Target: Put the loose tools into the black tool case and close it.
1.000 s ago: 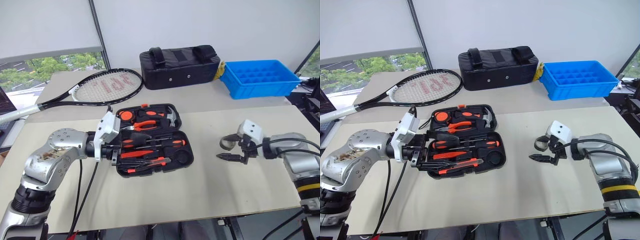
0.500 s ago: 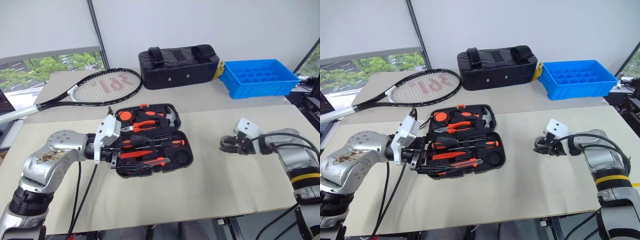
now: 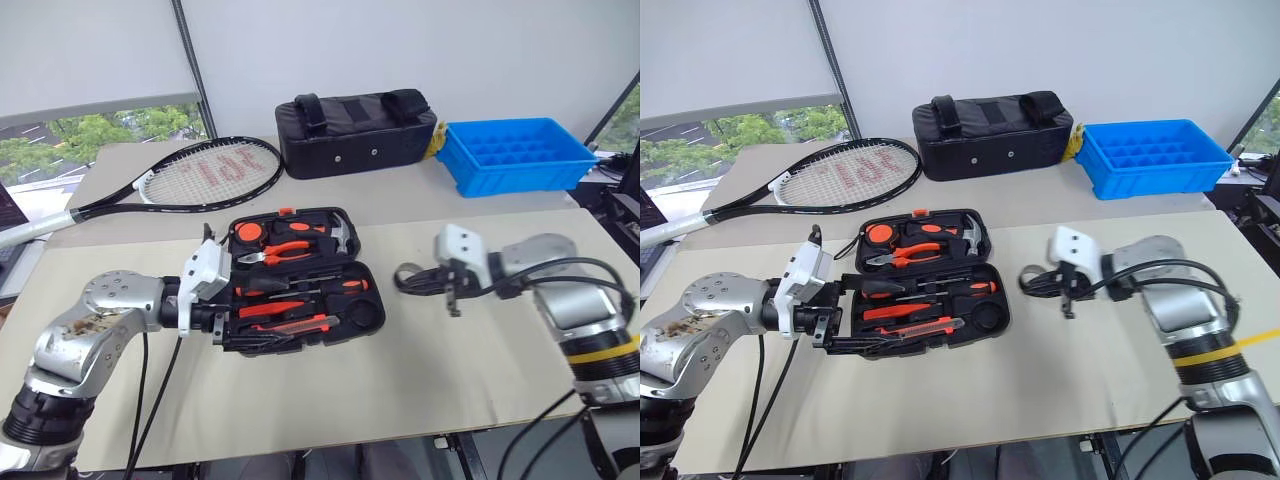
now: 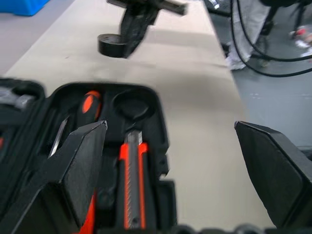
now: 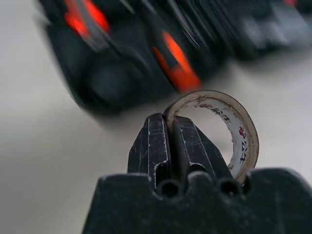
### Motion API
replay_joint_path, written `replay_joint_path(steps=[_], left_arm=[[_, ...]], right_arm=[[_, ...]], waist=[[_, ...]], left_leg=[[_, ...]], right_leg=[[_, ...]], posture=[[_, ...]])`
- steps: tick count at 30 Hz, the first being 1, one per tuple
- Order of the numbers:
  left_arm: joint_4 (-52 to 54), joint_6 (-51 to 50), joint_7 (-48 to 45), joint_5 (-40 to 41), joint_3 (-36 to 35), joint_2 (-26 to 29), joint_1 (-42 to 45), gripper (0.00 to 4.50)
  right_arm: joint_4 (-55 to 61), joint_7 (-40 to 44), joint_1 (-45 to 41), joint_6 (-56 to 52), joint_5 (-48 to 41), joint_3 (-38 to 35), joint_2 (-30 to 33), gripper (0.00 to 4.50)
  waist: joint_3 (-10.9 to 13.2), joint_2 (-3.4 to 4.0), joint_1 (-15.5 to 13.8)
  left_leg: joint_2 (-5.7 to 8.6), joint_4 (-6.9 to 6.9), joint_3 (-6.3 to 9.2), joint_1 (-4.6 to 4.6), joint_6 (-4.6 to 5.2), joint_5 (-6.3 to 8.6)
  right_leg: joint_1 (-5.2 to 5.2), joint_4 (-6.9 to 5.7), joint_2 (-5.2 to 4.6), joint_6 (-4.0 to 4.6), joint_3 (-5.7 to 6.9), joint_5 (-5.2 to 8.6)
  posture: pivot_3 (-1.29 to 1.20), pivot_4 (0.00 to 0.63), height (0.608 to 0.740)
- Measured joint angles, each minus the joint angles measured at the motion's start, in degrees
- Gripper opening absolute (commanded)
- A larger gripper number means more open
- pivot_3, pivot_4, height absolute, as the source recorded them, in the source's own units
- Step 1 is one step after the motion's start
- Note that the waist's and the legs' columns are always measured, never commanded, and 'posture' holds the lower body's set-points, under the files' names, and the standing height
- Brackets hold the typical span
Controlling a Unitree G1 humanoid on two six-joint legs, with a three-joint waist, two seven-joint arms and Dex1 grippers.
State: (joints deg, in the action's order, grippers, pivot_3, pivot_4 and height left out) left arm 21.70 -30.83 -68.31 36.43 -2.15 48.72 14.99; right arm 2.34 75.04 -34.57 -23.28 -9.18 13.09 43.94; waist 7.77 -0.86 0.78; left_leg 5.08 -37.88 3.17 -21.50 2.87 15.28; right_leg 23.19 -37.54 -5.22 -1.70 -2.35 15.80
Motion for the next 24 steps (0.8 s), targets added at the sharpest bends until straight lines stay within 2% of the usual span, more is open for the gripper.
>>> replay_joint_path(steps=[5,11,13,15,18,19,20,24], left_arm=[[-0.08,0.58,0.17,-0.35,-2.21,1.13,-2.09,4.5],[0.05,0.68,0.77,-0.4,-3.05,1.13,-3.0,4.5],[0.09,0.69,1.26,-0.4,-3.17,1.13,-3.74,4.5],[0.11,0.69,1.42,-0.41,-3.17,1.12,-3.92,4.5],[0.16,0.83,1.51,-0.41,-3.17,1.12,-3.93,4.5],[0.16,0.87,1.54,-0.41,-3.17,1.12,-3.93,4.5],[0.16,0.87,1.55,-0.41,-3.17,1.12,-3.93,4.5],[0.16,0.98,1.54,-0.5,-3.16,1.11,-3.93,4.5]], right_arm=[[2.34,0.32,-2.58,-0.56,1.13,5.75,-3.0,0.05],[3.43,1.54,-2.47,-0.88,2.42,9.41,-2.4,0.05],[3.41,1.82,-2.48,-0.88,3.39,9.5,-1.44,0.79],[3.45,2.35,-2.47,-0.92,3.3,9.49,-1.17,1.24],[4.81,3.57,-2.27,-2.54,1.46,9.02,-0.81,2.44],[5.49,3.73,-2.26,-2.98,0.95,8.7,-0.73,2.67],[5.81,3.73,-2.26,-3.16,0.84,8.56,-0.73,3.12],[7.21,3.72,-2.09,-4.5,-0.95,8.45,-0.64,4.34]], waist=[[0.0,0.0,-0.33],[0.0,0.0,-0.26],[0.0,0.0,-0.19],[0.0,0.0,-0.13],[0.0,0.0,0.01],[0.0,0.0,0.04],[0.0,0.0,0.05],[0.0,0.0,-0.05]], left_leg=[[0.01,0.0,0.04,-0.03,0.02,0.01],[0.02,0.0,0.04,-0.06,0.02,0.02],[0.02,0.0,0.05,-0.06,0.03,0.03],[0.01,0.01,0.05,-0.05,0.02,0.03],[0.01,0.01,0.05,-0.06,0.02,0.03],[0.01,0.01,0.05,-0.05,0.03,0.03],[0.01,0.01,0.05,-0.05,0.03,0.03],[0.01,0.01,0.05,-0.05,0.03,0.03]], right_leg=[[0.04,0.02,-0.04,0.0,0.05,0.0],[0.06,0.05,-0.04,0.0,0.08,0.0],[0.06,0.05,-0.04,0.0,0.09,0.0],[0.06,0.04,-0.04,0.0,0.08,0.0],[0.06,0.04,-0.04,0.0,0.08,0.0],[0.06,0.04,-0.04,0.0,0.07,0.0],[0.06,0.04,-0.04,0.0,0.07,0.0],[0.06,0.05,-0.04,0.0,0.07,0.0]], posture=[[0.0,0.15,0.74],[0.0,0.15,0.74],[0.0,0.15,0.74],[0.0,0.15,0.74],[0.0,0.15,0.74],[0.0,0.15,0.74],[0.0,0.15,0.74],[0.0,0.15,0.74]])
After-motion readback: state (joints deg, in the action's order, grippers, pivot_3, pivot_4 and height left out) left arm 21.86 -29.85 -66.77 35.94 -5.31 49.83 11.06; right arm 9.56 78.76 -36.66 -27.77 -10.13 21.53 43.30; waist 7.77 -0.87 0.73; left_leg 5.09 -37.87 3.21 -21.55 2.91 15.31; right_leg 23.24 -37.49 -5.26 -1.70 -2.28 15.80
